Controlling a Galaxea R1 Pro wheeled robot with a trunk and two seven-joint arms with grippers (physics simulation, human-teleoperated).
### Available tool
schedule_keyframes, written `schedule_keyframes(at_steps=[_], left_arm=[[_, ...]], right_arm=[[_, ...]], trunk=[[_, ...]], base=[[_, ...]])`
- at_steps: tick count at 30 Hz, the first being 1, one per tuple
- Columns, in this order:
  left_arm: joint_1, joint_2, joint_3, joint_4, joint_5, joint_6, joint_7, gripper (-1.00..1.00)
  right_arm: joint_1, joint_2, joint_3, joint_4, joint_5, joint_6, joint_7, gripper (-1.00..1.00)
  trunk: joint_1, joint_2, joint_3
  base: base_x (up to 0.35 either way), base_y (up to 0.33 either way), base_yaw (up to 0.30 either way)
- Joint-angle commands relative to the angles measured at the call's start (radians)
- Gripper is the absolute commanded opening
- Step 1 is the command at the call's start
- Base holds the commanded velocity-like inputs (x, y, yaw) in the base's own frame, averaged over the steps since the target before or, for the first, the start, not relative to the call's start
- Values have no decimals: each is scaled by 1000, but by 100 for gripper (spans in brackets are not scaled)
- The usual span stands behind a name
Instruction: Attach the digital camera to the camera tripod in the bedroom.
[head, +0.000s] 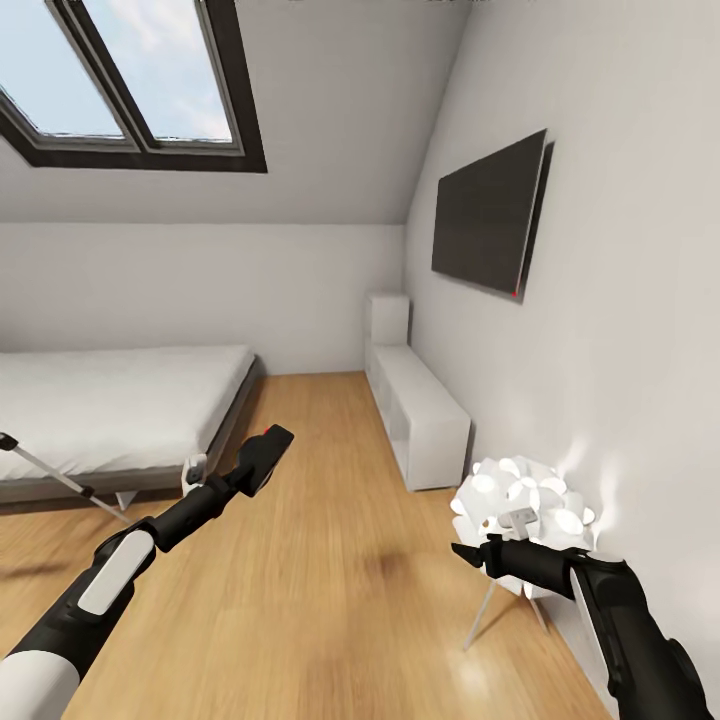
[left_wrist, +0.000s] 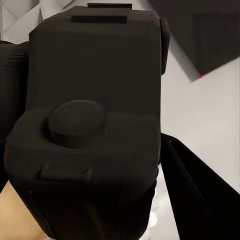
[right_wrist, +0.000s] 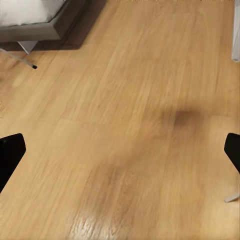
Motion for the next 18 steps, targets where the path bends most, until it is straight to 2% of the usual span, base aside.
schedule_keyframes(at_steps=[1,18], left_arm=[[-1,1,-2,0,9,5,-1,-100],[-1,1,-2,0,9,5,-1,-100]], right_arm=[[-1,0,-2,-1,10,3,9,100],[-1,0,-2,-1,9,4,4,100]], trunk=[[-4,7,2],[-69,126,55]], base=[[0,0,0],[0,0,0]])
